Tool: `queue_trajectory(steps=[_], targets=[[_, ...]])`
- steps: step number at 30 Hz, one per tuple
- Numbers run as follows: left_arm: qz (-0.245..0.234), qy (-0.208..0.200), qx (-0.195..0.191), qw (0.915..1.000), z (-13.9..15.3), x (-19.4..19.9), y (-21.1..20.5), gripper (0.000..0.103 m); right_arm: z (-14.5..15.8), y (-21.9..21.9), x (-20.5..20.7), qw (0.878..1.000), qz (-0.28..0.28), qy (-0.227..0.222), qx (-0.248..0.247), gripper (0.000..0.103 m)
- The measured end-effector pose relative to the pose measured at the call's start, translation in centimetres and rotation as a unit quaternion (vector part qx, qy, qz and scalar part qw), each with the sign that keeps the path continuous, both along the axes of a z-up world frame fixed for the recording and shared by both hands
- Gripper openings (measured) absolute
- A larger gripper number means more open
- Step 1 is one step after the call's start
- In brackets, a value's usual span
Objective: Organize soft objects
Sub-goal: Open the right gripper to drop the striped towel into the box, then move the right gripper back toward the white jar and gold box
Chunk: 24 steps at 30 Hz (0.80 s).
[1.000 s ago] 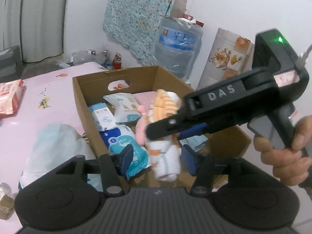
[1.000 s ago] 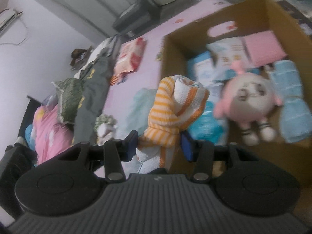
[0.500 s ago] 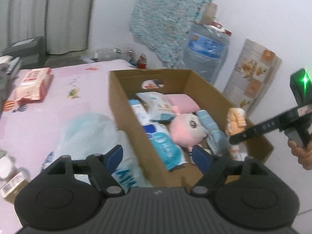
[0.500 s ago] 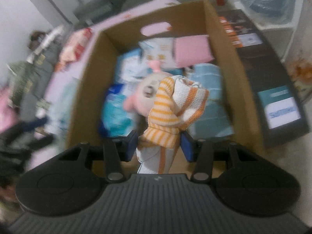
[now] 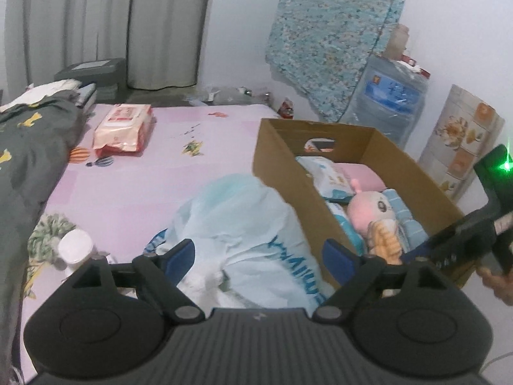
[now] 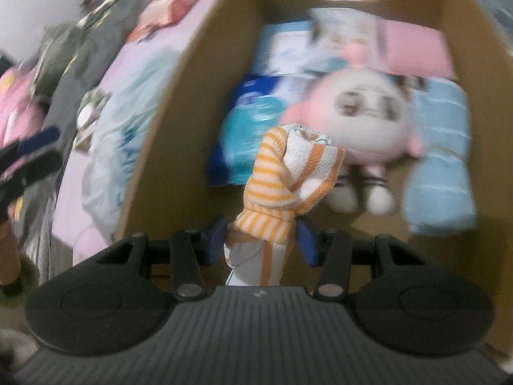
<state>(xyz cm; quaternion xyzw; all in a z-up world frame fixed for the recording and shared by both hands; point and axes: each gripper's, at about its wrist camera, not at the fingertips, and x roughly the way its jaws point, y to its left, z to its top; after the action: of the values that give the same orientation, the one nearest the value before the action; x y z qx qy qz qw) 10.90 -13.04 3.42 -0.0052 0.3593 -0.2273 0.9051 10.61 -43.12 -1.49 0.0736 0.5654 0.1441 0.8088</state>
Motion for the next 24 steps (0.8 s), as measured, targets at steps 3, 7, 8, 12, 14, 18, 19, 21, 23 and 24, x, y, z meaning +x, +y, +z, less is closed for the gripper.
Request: queue_trajectory(steps=[3,7,8,12,14,18,19,21,23,24], targets=[[0.003,0.004,0.002,1.0,-0.2,0.0,0.3,0.088,-0.9,2.8,0.3,0.998,0.067,0.009,-0.011,0.052],[0.007,0.006,0.0,1.0,-0.5,0.0,0.5,0.088,-1.5,4.0,0.6,0.996,0.087,0.024,-0.018,0.061],[0.008,0.006,0.001,1.0,-0.5,0.0,0.5,0.088,-1.4,3.8,0.7,0.996,0.082,0.023,-0.016,0.061],[0.012,0.0,0.01,0.9999,-0.7,-0.4,0.8,0.088,-1.0,1.6,1.0,0.999,0.033,0.019,0.013,0.061],[0.015,-0.002,0.014,0.9998,-0.8,-0.6,1.2,0.088,-0.7,0.5,1.1,0.999,0.004,0.015,0.034,0.061],[0.03,-0.019,0.037,0.9987,-1.3,-1.5,2.0,0.088,0.0,-0.9,1.6,0.996,-0.053,0.002,0.067,0.061],[0.04,-0.027,0.048,0.9977,-1.4,-1.8,2.4,0.088,0.4,-1.1,1.6,0.995,-0.064,-0.003,0.073,0.061],[0.061,-0.042,0.061,0.9954,-1.4,-2.2,3.3,0.088,1.4,-1.3,1.6,0.994,-0.075,-0.019,0.081,0.061],[0.084,-0.053,0.071,0.9926,-1.5,-2.6,4.4,0.088,2.7,-0.8,1.8,0.992,-0.075,-0.041,0.088,0.063],[0.097,-0.059,0.077,0.9905,-1.6,-2.8,5.0,0.088,3.5,-0.4,2.0,0.992,-0.072,-0.053,0.092,0.063]])
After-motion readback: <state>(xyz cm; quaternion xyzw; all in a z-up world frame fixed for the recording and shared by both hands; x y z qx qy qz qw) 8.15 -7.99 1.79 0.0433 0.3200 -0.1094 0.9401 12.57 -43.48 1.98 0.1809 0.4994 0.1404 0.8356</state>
